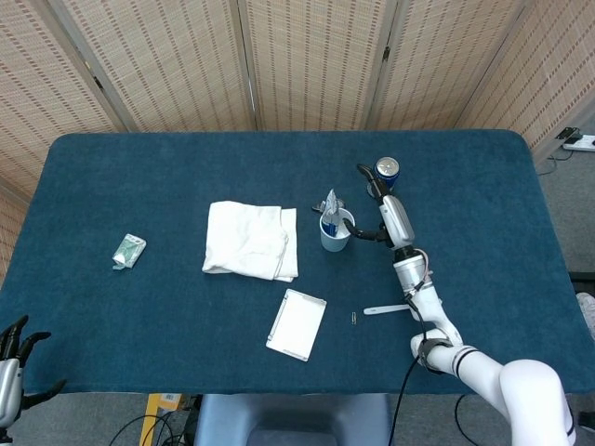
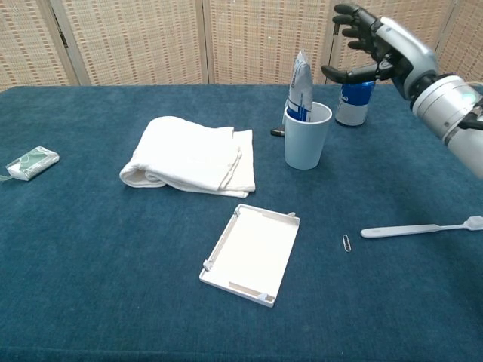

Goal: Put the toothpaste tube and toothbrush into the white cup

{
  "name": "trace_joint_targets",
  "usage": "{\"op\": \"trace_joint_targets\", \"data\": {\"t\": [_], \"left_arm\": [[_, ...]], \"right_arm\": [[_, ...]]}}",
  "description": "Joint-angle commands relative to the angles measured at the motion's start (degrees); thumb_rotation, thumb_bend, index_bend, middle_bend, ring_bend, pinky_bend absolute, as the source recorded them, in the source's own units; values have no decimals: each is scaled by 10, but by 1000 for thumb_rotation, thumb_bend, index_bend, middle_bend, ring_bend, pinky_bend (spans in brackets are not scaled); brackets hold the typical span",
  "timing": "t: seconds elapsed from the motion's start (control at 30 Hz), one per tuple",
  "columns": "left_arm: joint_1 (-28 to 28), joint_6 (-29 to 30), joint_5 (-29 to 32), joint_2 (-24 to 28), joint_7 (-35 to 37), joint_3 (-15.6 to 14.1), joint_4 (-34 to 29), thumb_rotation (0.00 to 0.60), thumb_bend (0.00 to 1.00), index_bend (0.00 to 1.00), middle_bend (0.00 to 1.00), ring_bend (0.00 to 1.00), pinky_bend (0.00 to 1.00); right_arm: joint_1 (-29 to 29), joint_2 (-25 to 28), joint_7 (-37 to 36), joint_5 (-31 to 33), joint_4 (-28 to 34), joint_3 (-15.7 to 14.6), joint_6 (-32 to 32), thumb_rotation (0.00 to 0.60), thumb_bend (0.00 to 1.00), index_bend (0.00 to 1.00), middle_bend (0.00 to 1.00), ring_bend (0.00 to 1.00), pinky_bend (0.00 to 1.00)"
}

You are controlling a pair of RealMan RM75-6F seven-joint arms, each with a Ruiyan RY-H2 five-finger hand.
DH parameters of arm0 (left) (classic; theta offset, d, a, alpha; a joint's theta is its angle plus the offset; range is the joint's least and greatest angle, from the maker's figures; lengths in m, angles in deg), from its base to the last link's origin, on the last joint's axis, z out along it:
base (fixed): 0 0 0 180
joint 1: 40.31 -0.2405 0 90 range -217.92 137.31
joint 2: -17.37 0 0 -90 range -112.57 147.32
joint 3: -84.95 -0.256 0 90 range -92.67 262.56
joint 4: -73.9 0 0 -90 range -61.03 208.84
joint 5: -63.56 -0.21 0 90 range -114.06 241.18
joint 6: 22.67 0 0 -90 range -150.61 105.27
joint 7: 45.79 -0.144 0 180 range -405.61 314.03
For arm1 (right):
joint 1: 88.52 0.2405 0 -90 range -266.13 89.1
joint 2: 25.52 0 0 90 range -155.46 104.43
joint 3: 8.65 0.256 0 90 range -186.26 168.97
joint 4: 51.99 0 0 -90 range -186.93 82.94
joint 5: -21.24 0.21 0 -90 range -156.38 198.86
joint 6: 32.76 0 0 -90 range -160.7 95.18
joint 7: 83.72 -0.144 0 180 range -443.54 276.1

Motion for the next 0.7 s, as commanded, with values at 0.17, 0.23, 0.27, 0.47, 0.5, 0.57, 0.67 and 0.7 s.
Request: {"op": "trace_joint_targets", "data": {"t": [0.17,0.23,0.27,0.47,0.5,0.57,0.67,0.7], "left_arm": [[3,-3,0,0,-1,1,1,600,135,285,54,23,147],[5,-4,0,0,-3,1,-1,600,135,285,54,23,147],[6,-5,-1,0,-4,2,-2,600,135,285,54,23,147],[10,-8,-3,-2,-10,2,-7,600,135,285,54,23,147],[11,-9,-3,-2,-12,2,-7,600,135,285,54,23,147],[12,-10,-4,-2,-13,1,-9,600,135,285,54,23,147],[13,-9,-7,-2,-15,2,-12,600,135,285,54,23,147],[14,-9,-7,-2,-16,2,-13,600,135,285,54,23,147]], "right_arm": [[-73,82,77,-38,111,-29,105,600,226,0,151,33,52],[-97,108,110,-50,157,-40,136,600,246,48,215,54,56],[-106,119,124,-56,177,-46,148,600,255,83,242,77,74],[-161,186,217,-97,263,-108,174,600,282,342,426,293,348],[-169,197,237,-104,271,-121,173,600,299,402,468,333,407],[-177,215,268,-112,285,-140,161,600,323,441,501,363,444],[-182,243,315,-116,313,-168,122,600,328,490,520,376,454],[-181,253,330,-115,324,-178,100,600,327,501,522,376,454]]}}
